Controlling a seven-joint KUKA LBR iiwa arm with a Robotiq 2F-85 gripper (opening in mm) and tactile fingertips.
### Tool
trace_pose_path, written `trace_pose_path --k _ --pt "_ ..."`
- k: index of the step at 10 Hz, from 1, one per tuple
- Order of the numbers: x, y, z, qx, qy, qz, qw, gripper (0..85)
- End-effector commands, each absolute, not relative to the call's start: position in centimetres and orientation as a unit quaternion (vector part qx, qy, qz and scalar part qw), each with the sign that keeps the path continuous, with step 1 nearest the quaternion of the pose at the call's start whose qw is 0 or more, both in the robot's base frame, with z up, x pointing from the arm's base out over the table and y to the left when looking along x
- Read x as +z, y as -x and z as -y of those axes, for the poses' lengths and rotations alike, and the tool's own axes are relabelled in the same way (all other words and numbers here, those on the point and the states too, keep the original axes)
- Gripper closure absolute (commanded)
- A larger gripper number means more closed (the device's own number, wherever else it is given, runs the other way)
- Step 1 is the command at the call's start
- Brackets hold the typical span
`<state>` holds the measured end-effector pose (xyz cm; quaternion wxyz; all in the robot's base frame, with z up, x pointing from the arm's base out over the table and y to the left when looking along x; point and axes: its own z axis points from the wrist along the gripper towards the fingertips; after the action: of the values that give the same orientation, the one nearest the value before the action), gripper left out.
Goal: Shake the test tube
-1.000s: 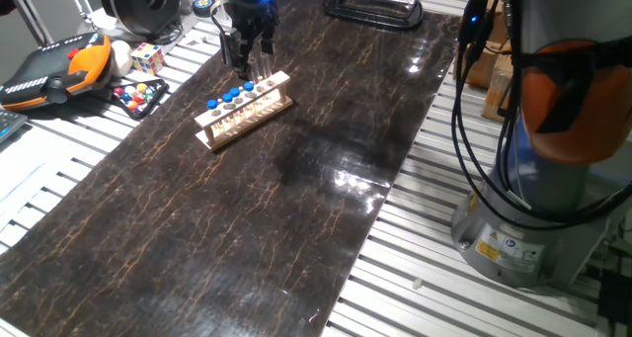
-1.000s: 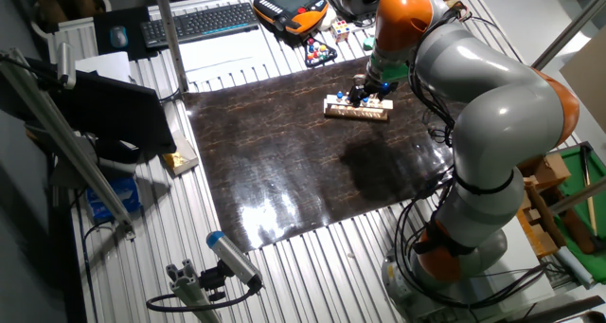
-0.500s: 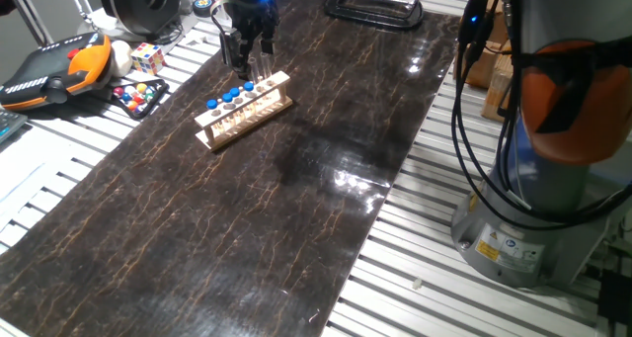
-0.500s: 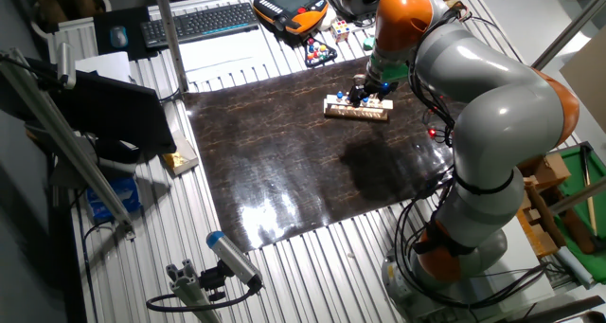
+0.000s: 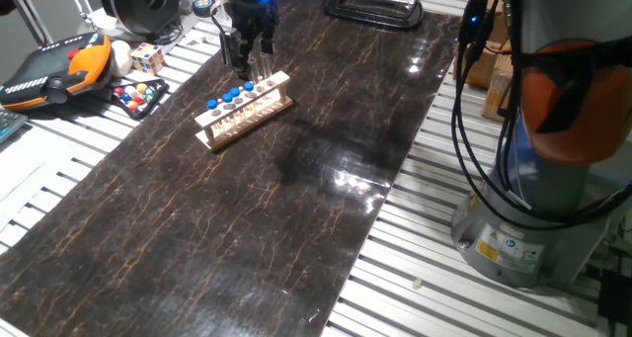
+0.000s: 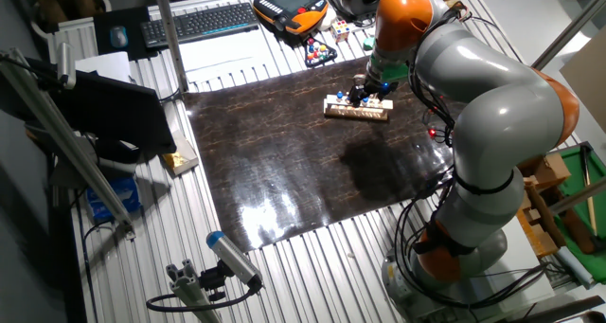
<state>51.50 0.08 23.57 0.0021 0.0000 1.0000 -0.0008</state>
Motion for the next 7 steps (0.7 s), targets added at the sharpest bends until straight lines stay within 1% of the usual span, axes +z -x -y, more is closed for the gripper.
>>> trace_pose_path --k 1,7 --pt "23.6 -51.5 -0.08 -0.006 -0.076 -0.997 0.015 84.3" --pt "23.56 -51.53 -0.05 -0.006 -0.075 -0.997 0.015 84.3"
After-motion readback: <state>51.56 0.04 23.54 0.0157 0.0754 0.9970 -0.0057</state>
